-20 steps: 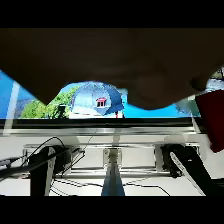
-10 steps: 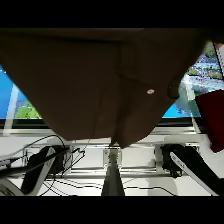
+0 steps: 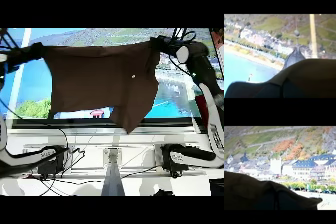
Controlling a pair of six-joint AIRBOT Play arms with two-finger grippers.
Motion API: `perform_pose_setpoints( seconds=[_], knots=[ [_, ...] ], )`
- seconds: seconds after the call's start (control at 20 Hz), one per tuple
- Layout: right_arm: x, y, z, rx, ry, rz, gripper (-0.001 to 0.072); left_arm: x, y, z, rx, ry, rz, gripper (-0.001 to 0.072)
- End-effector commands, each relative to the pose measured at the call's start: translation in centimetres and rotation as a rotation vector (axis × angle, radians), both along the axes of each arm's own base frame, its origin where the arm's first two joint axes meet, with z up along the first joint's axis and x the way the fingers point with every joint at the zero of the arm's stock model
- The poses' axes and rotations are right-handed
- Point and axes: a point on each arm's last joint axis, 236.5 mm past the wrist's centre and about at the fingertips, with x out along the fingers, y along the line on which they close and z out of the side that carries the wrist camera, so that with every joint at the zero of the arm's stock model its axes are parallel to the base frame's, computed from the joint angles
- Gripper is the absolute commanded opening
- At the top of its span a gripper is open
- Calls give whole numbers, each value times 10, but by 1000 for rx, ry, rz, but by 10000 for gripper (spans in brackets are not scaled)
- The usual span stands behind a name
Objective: Fold the clothes and pants, and hang the long-sleeved shirts on hangers.
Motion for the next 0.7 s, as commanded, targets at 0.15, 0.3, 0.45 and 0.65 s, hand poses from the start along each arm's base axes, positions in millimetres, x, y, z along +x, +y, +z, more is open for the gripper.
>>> perform_pose_setpoints(
  seconds=[0.15,0.3,0.45,0.65],
  knots=[
    [-18,-39,-81,54,268,-3,10,-6,14,-65,83,134,-39,8],
    [-63,-23,-102,-7,434,243,9,-11,26,-71,108,157,-38,8],
    [-71,-17,-99,17,434,346,9,-24,19,-95,108,236,-92,7],
    [-70,-20,-99,46,431,332,10,-40,12,-133,87,345,-146,8]
  ],
)
